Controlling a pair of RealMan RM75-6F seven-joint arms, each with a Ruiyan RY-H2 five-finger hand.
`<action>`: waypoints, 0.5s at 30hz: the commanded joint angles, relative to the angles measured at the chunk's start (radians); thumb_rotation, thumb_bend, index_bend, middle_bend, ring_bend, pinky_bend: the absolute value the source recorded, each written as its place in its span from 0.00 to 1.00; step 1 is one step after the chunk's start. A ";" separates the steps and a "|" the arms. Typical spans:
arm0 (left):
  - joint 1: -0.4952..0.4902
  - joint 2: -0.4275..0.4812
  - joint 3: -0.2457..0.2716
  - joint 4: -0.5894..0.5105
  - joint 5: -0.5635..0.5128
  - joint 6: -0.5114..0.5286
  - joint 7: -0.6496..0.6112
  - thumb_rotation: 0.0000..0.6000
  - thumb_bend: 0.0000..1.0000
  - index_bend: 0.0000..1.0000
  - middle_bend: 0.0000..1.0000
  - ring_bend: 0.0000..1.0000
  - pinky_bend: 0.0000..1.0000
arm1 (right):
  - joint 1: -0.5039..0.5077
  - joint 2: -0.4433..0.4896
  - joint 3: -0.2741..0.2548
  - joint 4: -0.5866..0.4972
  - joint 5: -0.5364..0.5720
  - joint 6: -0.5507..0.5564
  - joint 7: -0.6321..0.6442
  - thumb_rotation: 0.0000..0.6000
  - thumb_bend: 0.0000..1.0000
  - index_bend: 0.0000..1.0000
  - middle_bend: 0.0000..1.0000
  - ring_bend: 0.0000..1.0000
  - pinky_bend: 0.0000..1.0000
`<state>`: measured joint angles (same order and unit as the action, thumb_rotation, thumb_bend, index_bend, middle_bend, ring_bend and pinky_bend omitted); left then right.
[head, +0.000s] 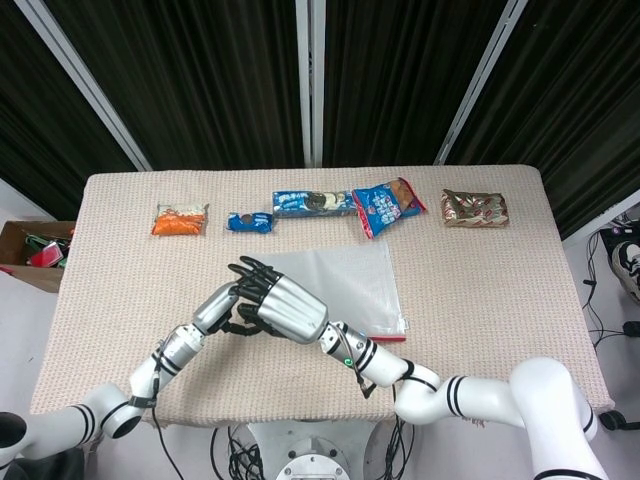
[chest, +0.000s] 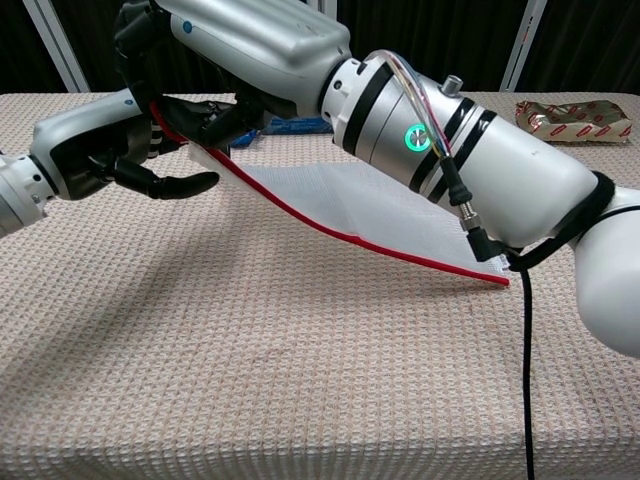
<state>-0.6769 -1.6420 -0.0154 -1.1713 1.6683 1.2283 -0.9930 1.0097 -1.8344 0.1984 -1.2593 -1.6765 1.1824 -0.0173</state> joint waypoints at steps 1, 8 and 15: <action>0.008 -0.015 -0.002 0.010 -0.008 0.019 -0.029 1.00 0.37 0.59 0.20 0.08 0.11 | -0.006 0.000 -0.006 -0.002 -0.001 0.006 -0.002 1.00 0.55 0.98 0.26 0.00 0.00; 0.024 -0.035 0.003 0.043 -0.027 0.035 -0.095 1.00 0.38 0.64 0.22 0.09 0.11 | -0.045 -0.003 -0.035 -0.007 -0.025 0.067 -0.020 1.00 0.56 0.98 0.26 0.00 0.00; 0.044 -0.047 0.010 0.064 -0.035 0.058 -0.171 1.00 0.41 0.65 0.23 0.09 0.11 | -0.092 -0.018 -0.061 0.013 -0.029 0.117 -0.023 1.00 0.57 0.98 0.26 0.00 0.00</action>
<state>-0.6379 -1.6850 -0.0075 -1.1126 1.6360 1.2808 -1.1552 0.9226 -1.8485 0.1403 -1.2507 -1.7064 1.2953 -0.0406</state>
